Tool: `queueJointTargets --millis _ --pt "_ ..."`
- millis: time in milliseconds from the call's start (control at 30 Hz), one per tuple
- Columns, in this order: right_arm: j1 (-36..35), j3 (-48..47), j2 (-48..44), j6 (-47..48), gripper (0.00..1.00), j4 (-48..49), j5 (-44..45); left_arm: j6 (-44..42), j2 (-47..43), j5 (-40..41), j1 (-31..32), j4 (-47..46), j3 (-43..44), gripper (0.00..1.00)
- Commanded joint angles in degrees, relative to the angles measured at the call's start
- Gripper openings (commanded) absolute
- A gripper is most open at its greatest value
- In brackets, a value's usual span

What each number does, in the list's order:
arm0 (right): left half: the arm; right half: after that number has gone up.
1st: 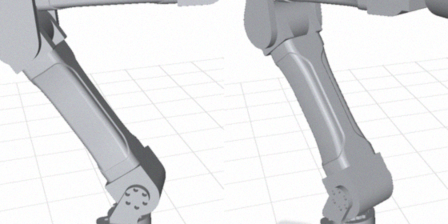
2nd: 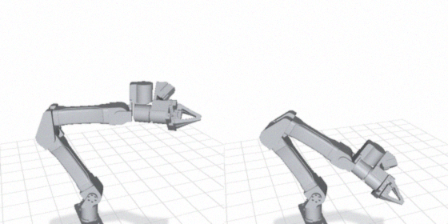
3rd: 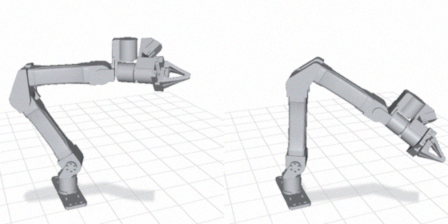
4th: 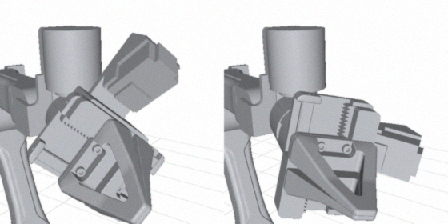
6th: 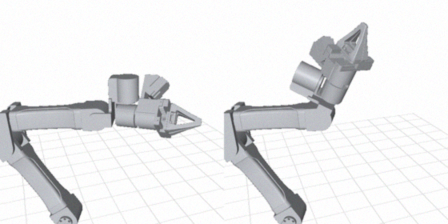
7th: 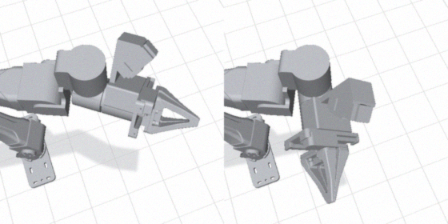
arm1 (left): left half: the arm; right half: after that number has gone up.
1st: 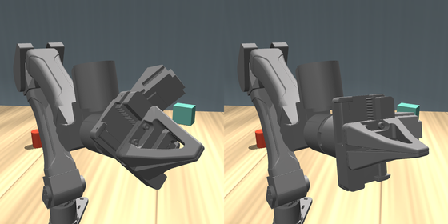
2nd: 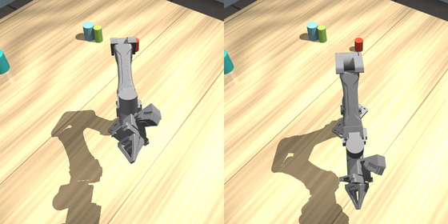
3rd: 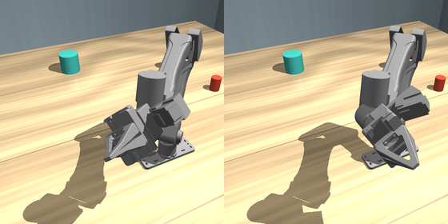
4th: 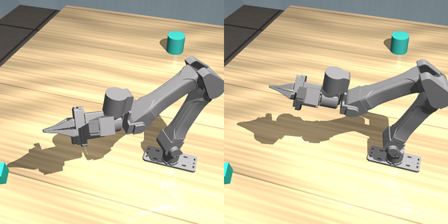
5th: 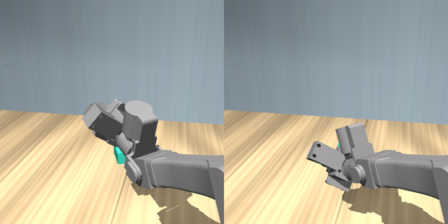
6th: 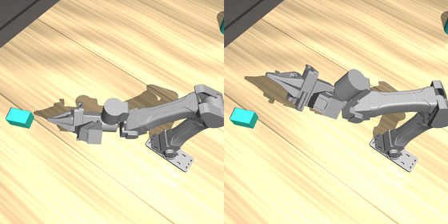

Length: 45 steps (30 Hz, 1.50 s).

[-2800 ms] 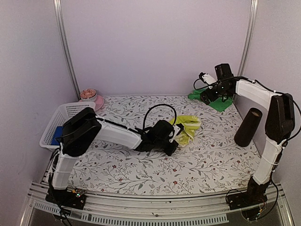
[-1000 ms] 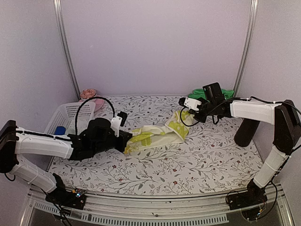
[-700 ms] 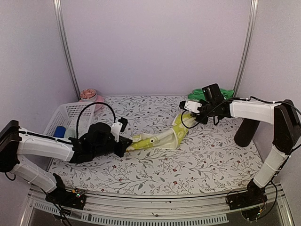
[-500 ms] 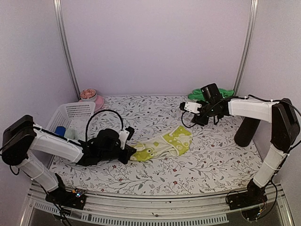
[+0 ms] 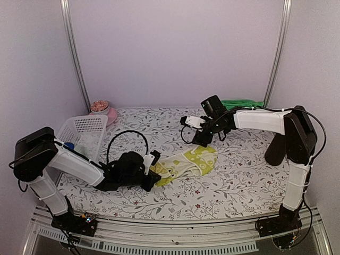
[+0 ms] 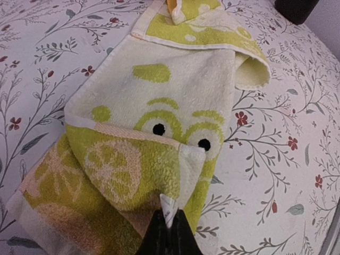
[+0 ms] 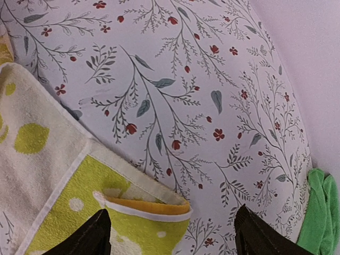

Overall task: Roll the towels
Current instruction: Flatten out the towel at the center of the board.

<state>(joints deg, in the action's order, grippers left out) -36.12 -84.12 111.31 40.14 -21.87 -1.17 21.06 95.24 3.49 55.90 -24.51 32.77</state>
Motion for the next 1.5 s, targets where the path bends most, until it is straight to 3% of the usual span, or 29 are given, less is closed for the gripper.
queueJointTargets --millis 0,300,667,967,1200,1467 --pt "-2.38 -1.72 2.14 -5.83 0.81 -2.44 -5.31 0.88 -0.93 1.12 0.77 -2.20 -0.47 0.02" --pt "-7.15 -3.28 7.78 -7.72 0.79 -1.10 0.24 1.14 -2.08 2.44 0.71 -2.92 -2.29 0.02" --pt "-7.42 -6.57 12.41 -11.50 0.78 -1.51 2.89 1.35 -2.01 2.58 0.73 -4.61 -3.74 0.02" --pt "-7.47 -8.02 15.11 -12.21 0.65 -1.59 4.41 1.50 -1.65 3.35 0.70 -5.17 -4.43 0.02" --pt "-7.40 -8.78 15.14 -13.03 0.63 -1.81 3.32 1.48 -0.32 3.22 0.73 -5.63 -3.87 0.02" --pt "-7.40 -9.18 15.87 -13.42 0.55 -1.70 3.20 1.63 0.56 2.67 0.76 -5.90 -3.31 0.02"
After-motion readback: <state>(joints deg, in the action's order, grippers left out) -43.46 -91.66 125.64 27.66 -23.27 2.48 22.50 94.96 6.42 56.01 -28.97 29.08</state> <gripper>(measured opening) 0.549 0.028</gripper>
